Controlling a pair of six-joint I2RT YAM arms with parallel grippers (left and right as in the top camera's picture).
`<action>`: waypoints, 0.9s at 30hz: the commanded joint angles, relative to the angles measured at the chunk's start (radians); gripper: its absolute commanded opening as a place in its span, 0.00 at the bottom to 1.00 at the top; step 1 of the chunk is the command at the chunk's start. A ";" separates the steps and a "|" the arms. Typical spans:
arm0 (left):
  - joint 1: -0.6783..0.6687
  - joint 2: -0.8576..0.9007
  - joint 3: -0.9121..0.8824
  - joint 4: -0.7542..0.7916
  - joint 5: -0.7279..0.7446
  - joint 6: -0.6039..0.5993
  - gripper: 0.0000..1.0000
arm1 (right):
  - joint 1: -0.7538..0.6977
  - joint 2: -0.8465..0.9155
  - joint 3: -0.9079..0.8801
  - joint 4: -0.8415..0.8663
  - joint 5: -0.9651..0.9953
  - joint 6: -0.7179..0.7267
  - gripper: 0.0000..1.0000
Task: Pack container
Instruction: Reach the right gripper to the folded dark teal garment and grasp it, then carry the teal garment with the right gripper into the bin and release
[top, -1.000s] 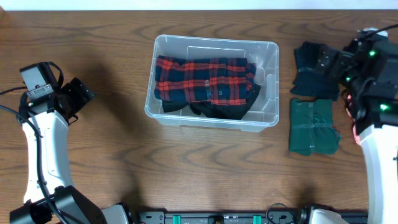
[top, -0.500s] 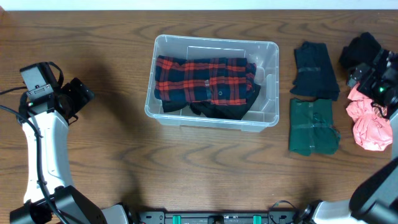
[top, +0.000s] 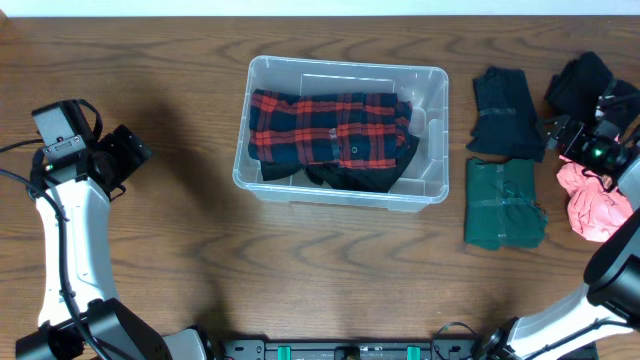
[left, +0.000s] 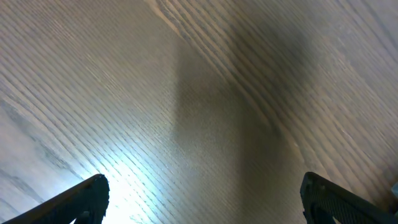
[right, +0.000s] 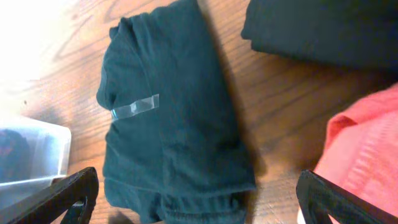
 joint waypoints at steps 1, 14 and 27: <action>0.003 -0.003 0.014 -0.003 -0.005 0.008 0.98 | 0.015 0.038 0.017 0.014 -0.043 -0.053 0.99; 0.003 -0.003 0.014 -0.003 -0.005 0.008 0.98 | 0.080 0.141 0.017 0.117 -0.029 -0.036 0.99; 0.003 -0.003 0.014 -0.003 -0.005 0.008 0.98 | 0.098 0.213 0.017 0.142 0.014 -0.010 0.75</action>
